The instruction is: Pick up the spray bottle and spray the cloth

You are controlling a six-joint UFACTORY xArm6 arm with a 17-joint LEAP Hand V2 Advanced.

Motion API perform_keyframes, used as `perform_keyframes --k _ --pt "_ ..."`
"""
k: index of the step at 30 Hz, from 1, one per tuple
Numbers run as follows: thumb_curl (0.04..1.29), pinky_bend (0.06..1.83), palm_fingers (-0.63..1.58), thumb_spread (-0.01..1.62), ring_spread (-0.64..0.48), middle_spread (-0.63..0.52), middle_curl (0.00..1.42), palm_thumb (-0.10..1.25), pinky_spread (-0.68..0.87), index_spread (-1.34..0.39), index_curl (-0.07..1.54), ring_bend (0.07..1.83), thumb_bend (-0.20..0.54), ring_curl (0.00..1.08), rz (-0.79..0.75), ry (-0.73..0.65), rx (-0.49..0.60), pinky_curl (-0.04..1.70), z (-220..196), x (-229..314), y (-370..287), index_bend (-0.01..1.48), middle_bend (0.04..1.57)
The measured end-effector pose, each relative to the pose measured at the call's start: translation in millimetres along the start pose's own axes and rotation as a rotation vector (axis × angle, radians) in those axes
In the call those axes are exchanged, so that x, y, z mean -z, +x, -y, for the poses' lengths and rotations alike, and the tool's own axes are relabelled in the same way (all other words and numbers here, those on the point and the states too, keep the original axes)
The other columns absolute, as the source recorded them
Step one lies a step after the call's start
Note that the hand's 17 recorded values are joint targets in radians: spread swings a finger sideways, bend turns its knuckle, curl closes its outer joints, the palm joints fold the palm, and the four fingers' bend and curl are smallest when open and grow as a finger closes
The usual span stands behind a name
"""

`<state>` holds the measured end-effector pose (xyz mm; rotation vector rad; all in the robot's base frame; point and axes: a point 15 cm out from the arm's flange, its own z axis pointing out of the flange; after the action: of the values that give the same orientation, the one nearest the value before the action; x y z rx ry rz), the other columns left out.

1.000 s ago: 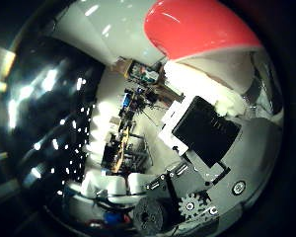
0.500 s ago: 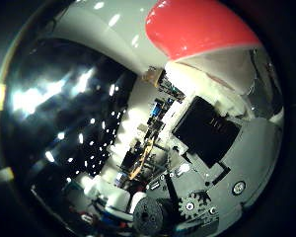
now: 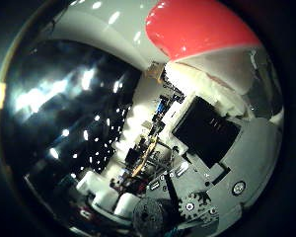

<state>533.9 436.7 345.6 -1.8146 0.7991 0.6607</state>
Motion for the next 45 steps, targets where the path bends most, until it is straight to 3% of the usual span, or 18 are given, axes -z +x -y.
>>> perform_keyframes --k 18,26,32,38,40,43,45 --pt "0.63 0.98 1.07 1.15 -0.25 -0.17 0.91 0.98 -0.20 -0.27 0.93 1.27 -0.015 0.86 -0.016 -0.033 -0.018 1.43 -11.0 -8.5 37.1 1.01 1.22" --pt "0.56 0.90 1.09 1.12 -0.22 -0.17 0.86 0.94 -0.27 -0.29 0.90 1.25 -0.023 0.76 -0.047 -0.056 -0.003 1.24 -13.0 -4.0 42.8 0.85 1.13" --pt "0.55 0.87 1.03 1.06 -0.21 -0.17 0.81 0.91 -0.35 -0.34 0.89 1.20 -0.023 0.69 -0.072 -0.085 0.008 1.10 -19.0 1.3 50.5 0.63 1.08" --pt "0.55 0.86 0.73 0.98 -0.21 -0.20 0.80 0.89 -0.47 -0.37 0.89 1.20 -0.019 0.66 -0.098 -0.127 0.009 1.00 -28.3 12.5 60.5 0.34 0.96" --pt "0.55 0.81 0.52 0.96 -0.21 -0.21 0.80 0.91 -0.48 -0.39 0.83 1.20 -0.020 0.65 -0.098 -0.135 0.008 0.98 -29.7 18.7 61.1 0.21 0.90" --pt "0.54 0.67 0.21 1.01 -0.19 -0.18 0.76 0.86 -0.38 -0.42 0.78 1.06 -0.029 0.63 -0.090 -0.154 0.012 0.97 -32.7 24.3 57.7 0.24 0.78" --pt "0.53 0.56 0.12 1.05 -0.16 -0.15 0.71 0.83 -0.22 -0.43 0.70 0.92 -0.023 0.56 -0.094 -0.183 0.027 0.92 -37.4 27.0 54.4 0.26 0.67"
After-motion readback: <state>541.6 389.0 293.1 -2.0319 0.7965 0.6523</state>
